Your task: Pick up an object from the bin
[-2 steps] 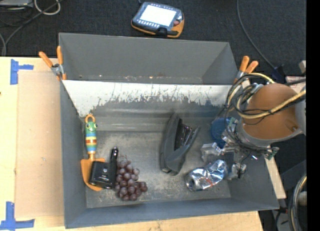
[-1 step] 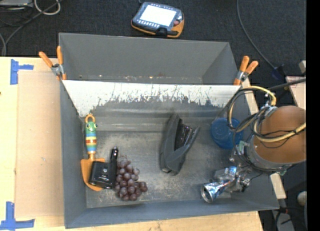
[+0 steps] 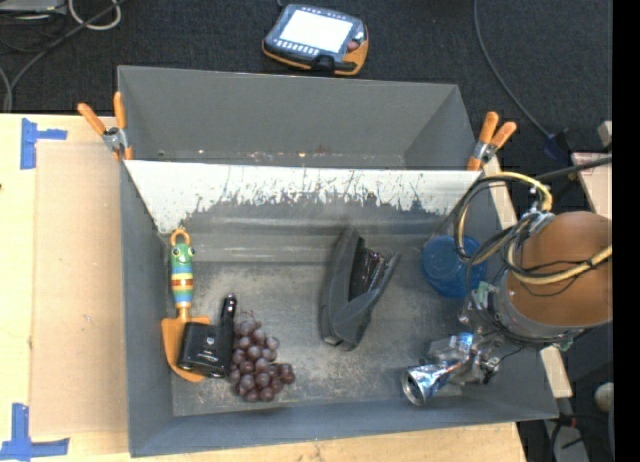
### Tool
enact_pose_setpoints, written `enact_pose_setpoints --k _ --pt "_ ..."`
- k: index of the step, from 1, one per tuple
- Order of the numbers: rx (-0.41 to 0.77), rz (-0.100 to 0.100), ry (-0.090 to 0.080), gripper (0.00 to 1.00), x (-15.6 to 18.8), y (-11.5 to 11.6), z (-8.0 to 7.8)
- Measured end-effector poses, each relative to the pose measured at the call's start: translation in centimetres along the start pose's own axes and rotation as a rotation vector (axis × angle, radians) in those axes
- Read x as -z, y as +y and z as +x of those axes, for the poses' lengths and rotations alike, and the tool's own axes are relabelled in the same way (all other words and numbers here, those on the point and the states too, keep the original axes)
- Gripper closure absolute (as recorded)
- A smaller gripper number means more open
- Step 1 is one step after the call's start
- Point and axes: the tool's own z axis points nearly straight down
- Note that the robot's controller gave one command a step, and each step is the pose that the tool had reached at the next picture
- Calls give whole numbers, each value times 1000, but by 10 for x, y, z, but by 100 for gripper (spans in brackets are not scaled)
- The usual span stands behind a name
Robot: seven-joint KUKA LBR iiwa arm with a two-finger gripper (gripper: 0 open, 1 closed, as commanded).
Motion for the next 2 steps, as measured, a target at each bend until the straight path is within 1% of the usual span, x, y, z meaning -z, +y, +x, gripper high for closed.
enact_pose_setpoints --k 1,2 --pt "-3 1 0 100 17 0 -1" --pt "-2 -11 4 100 64 3 -2"
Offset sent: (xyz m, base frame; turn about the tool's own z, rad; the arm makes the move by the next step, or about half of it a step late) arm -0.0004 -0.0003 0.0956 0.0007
